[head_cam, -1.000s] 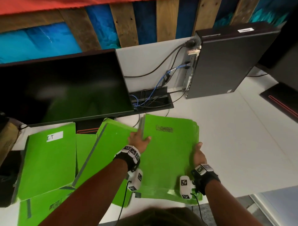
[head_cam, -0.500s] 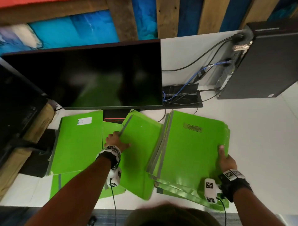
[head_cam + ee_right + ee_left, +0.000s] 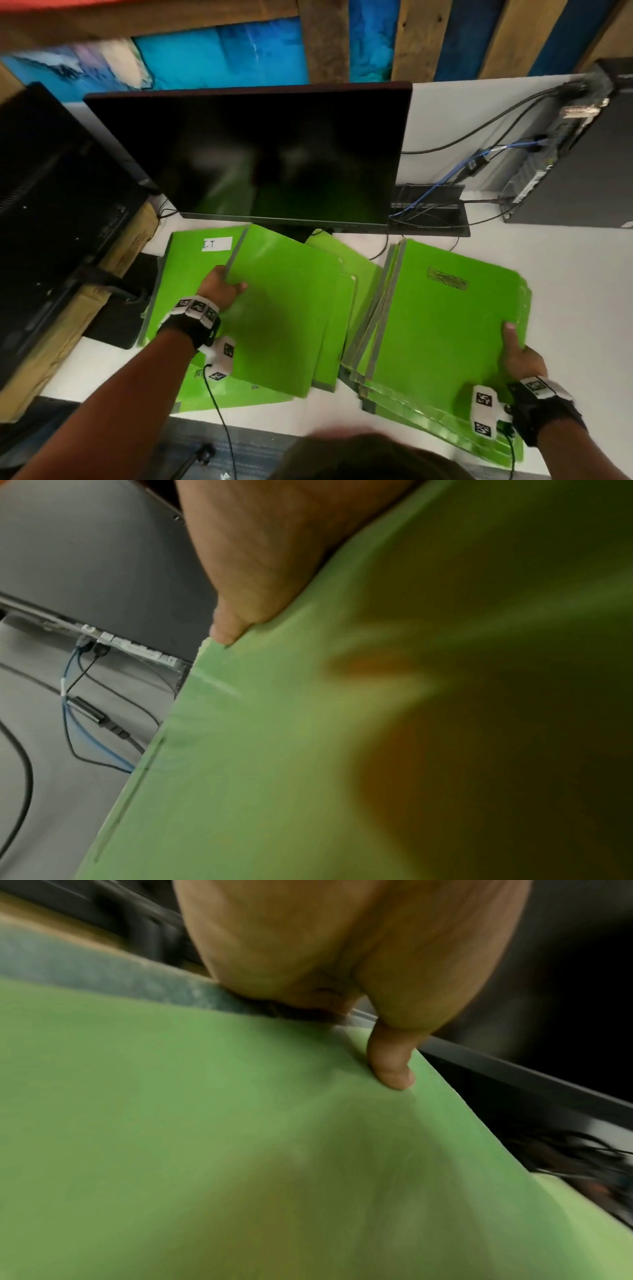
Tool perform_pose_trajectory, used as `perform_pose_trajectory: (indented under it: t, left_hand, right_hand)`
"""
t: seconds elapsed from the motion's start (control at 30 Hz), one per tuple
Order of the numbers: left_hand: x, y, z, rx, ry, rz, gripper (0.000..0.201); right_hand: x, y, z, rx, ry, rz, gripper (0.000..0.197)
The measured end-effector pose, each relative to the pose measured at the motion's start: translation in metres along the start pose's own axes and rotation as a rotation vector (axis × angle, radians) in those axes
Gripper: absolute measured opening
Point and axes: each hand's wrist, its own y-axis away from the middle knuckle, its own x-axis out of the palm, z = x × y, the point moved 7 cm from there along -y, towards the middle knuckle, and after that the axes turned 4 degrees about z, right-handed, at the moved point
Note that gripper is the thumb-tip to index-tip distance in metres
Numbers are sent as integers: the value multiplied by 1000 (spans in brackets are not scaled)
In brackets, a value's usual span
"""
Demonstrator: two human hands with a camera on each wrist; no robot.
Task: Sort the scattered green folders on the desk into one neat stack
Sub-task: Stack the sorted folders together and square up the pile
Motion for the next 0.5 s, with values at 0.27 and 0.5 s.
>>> perform_pose_trajectory:
  t: [0.27,0.5]
  left_hand:
    - [-35,-39,168,-304,181,-80,66]
    - [-45,-19,184,-450,3,-54,79]
  right_hand:
    - [10,7,-12,-12,9,5,158]
    - [32,35,13,-22,-45,27,143]
